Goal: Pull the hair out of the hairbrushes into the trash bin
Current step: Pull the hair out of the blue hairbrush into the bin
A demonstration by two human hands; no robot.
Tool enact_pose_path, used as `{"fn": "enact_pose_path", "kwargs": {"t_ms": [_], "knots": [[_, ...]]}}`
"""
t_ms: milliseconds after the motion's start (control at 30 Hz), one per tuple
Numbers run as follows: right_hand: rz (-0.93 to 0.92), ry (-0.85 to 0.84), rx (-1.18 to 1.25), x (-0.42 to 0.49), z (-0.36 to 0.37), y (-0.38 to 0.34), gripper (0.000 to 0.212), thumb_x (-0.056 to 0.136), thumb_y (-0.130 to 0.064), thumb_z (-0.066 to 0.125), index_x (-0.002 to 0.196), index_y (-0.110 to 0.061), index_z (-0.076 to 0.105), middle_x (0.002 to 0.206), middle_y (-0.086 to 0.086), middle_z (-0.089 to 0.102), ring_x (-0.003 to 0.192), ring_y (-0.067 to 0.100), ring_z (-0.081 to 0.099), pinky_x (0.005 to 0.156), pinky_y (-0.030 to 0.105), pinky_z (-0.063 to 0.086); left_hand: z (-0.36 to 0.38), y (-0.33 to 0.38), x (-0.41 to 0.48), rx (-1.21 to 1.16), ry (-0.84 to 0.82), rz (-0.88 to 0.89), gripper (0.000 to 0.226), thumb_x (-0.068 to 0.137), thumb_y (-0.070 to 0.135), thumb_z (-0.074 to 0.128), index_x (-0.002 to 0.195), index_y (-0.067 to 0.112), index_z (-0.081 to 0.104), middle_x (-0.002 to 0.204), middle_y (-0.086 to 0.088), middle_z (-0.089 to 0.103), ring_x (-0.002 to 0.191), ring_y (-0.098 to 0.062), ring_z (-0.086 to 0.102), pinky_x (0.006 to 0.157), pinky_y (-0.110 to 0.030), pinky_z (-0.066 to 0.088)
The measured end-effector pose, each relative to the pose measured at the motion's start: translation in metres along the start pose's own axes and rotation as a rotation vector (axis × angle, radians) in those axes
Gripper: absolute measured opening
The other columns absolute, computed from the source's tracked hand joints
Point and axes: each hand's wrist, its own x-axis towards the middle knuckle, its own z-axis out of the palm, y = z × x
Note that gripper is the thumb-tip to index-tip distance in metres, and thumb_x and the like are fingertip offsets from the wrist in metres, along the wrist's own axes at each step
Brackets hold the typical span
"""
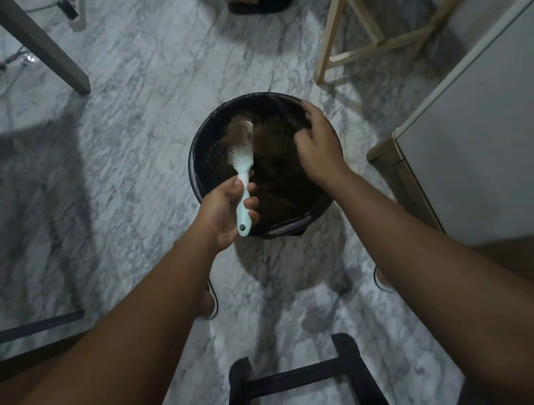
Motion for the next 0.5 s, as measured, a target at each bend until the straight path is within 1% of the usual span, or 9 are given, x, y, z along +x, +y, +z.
{"fn": "enact_pose_path", "kwargs": {"t_ms": [100, 133, 167, 200, 233, 267, 333, 400, 500], "knots": [[-0.114, -0.175, -0.005, -0.004, 0.014, -0.001, 0.086, 0.089, -0.039, 0.068, 0.156, -0.038, 0.014, 0.157, 0.006, 0.032, 0.122, 0.016, 0.055, 0.101, 0.031, 0.048, 0.001, 0.000, 0.000, 0.030, -0.046, -0.013, 0.035, 0.100, 0.012, 0.036, 0.131, 0.013, 0.052, 0.085, 0.000, 0.053, 0.058, -0.009, 0.043, 0.049, -0.023, 0.042], [-0.113, -0.212, -0.043, -0.004, 0.018, -0.001, 0.090, 0.086, -0.042, 0.072, 0.156, -0.037, 0.016, 0.153, 0.006, 0.041, 0.119, 0.015, 0.058, 0.099, 0.029, 0.049, 0.002, 0.001, 0.000, 0.037, -0.055, -0.014, 0.036, 0.100, 0.012, 0.036, 0.132, 0.014, 0.052, 0.084, 0.000, 0.054, 0.059, -0.009, 0.043, 0.050, -0.023, 0.042], [-0.120, -0.216, -0.085, -0.002, 0.020, 0.000, 0.084, 0.085, -0.040, 0.074, 0.155, -0.032, 0.028, 0.145, 0.005, 0.052, 0.116, 0.014, 0.061, 0.099, 0.028, 0.051, 0.003, 0.001, 0.000, 0.041, -0.062, -0.013, 0.037, 0.100, 0.012, 0.036, 0.133, 0.014, 0.052, 0.084, 0.000, 0.054, 0.059, -0.010, 0.043, 0.050, -0.023, 0.042], [-0.147, -0.180, -0.127, -0.001, 0.022, -0.001, 0.067, 0.086, -0.034, 0.074, 0.146, -0.023, 0.047, 0.132, 0.005, 0.064, 0.111, 0.013, 0.064, 0.098, 0.030, 0.054, 0.003, 0.001, 0.000, 0.040, -0.066, -0.011, 0.036, 0.100, 0.012, 0.036, 0.132, 0.013, 0.052, 0.084, 0.000, 0.054, 0.059, -0.010, 0.043, 0.050, -0.023, 0.042], [-0.186, -0.103, -0.162, 0.002, 0.022, -0.001, 0.044, 0.088, -0.028, 0.073, 0.129, -0.016, 0.065, 0.115, 0.004, 0.073, 0.102, 0.012, 0.068, 0.095, 0.034, 0.055, 0.004, 0.001, 0.000, 0.032, -0.064, -0.005, 0.034, 0.101, 0.012, 0.035, 0.130, 0.012, 0.052, 0.084, 0.000, 0.053, 0.058, -0.009, 0.042, 0.049, -0.023, 0.042], [-0.224, -0.018, -0.158, 0.003, 0.022, -0.002, 0.026, 0.089, -0.023, 0.072, 0.113, -0.013, 0.075, 0.101, 0.004, 0.077, 0.094, 0.011, 0.070, 0.091, 0.037, 0.056, 0.004, 0.001, 0.000, 0.019, -0.051, 0.001, 0.032, 0.101, 0.012, 0.034, 0.127, 0.011, 0.052, 0.083, 0.000, 0.052, 0.058, -0.009, 0.042, 0.049, -0.022, 0.041], [-0.263, 0.137, -0.080, 0.005, 0.016, -0.003, 0.016, 0.091, -0.018, 0.068, 0.100, -0.010, 0.078, 0.093, 0.000, 0.077, 0.087, 0.008, 0.070, 0.087, 0.035, 0.056, 0.004, 0.001, -0.001, -0.018, -0.008, 0.017, 0.030, 0.101, 0.011, 0.032, 0.123, 0.010, 0.052, 0.082, 0.000, 0.050, 0.057, -0.008, 0.040, 0.047, -0.021, 0.039], [-0.340, 0.262, -0.011, 0.005, 0.008, -0.006, 0.015, 0.092, -0.016, 0.065, 0.099, -0.010, 0.077, 0.093, -0.003, 0.075, 0.089, 0.007, 0.069, 0.086, 0.030, 0.057, 0.004, -0.001, -0.001, -0.026, 0.026, 0.028, 0.029, 0.100, 0.008, 0.031, 0.121, 0.009, 0.051, 0.082, 0.000, 0.049, 0.057, -0.008, 0.039, 0.046, -0.020, 0.038], [-0.485, 0.408, 0.020, 0.002, 0.001, -0.015, 0.014, 0.094, -0.010, 0.061, 0.098, -0.006, 0.073, 0.093, 0.002, 0.073, 0.090, 0.013, 0.067, 0.083, 0.026, 0.055, 0.012, -0.002, -0.001, -0.019, 0.026, 0.031, 0.029, 0.100, 0.007, 0.031, 0.120, 0.008, 0.052, 0.081, 0.000, 0.049, 0.057, -0.008, 0.039, 0.046, -0.019, 0.038]]}}
